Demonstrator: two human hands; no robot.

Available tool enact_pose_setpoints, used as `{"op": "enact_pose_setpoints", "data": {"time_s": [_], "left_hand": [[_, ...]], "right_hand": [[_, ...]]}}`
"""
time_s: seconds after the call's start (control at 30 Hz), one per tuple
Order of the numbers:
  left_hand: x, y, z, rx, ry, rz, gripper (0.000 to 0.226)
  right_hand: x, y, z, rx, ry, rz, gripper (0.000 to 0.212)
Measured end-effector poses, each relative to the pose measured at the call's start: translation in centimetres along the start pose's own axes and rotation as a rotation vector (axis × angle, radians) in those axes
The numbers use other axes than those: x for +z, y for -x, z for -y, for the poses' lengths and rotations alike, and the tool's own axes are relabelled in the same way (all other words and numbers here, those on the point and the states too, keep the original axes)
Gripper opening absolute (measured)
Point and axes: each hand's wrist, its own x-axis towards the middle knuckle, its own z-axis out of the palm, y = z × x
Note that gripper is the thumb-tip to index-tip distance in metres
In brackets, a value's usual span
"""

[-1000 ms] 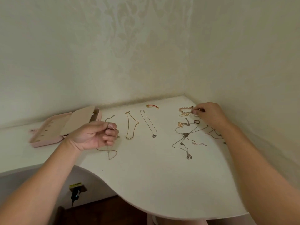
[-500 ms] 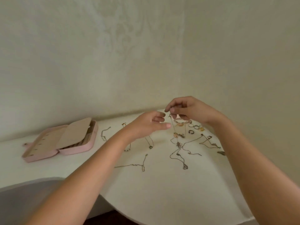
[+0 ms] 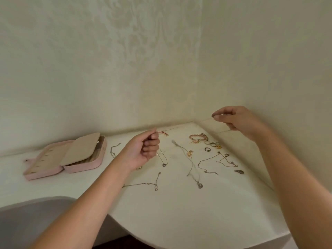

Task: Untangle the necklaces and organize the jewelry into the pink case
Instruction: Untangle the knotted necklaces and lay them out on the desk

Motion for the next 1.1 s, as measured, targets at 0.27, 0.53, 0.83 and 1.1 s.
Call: {"op": "enact_pose_setpoints", "data": {"time_s": [0.27,0.53,0.83,1.1], "left_hand": [[0.4,1.0,0.5,0.037,0.074,0.011,0.014],[-1.6,1.0,0.1,0.027,0.021,0.169,0.030],[-0.8,0.3,-0.6,0.040,-0.209,0.139,0.014],[-0.4,-0.3,-0.6,0.258,-0.378,-0.097,0.018]], "right_hand": [[1.6,0.1,0.0,0.145,-0.575,-0.001,0.031],[1.1,0.6,1.3,0.128,-0.577,0.214,0.028],[1.1,0.9,3.4,-0.008,-0.527,0.331,0.017],[0.6,1.1,1.6,0.022,-0.509,0.266,0.019]]}}
